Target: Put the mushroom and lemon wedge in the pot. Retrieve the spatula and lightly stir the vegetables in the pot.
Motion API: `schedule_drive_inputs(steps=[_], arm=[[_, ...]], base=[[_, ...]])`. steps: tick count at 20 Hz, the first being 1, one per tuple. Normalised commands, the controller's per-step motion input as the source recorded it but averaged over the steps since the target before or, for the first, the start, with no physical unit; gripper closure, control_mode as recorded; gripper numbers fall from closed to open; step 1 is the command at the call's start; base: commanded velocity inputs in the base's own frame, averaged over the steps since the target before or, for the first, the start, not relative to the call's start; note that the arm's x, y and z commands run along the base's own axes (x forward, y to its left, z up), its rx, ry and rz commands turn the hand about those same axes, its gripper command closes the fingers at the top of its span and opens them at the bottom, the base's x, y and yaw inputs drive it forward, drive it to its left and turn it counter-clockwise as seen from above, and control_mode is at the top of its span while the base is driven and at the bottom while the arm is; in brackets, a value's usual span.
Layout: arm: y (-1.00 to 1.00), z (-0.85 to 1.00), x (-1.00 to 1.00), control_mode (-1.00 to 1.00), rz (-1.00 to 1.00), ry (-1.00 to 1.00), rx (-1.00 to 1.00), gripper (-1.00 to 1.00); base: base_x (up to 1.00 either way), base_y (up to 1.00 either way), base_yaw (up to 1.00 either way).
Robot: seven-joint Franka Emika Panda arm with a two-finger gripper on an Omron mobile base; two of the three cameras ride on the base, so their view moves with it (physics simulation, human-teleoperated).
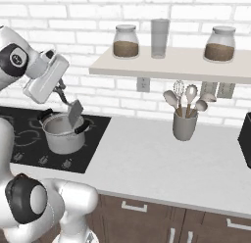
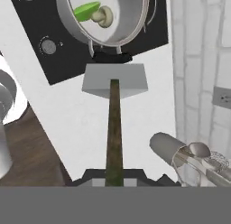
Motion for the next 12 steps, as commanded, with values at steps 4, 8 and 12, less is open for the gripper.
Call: schedule_drive_inputs(steps=[4, 8, 12], arm=[[0.83, 0.0, 0.18, -1.0, 0.0, 0.15, -0.2, 1.0], [0.74, 0.0, 0.17, -1.0, -0.01, 0.01, -0.08, 1.0], [0.45, -0.01, 0.55, -1.0, -0.08, 0.02, -0.03, 1.0]], base=[[0.0, 0.0, 0.0], [0.0, 0.0, 0.0], [0.0, 0.0, 0.0]])
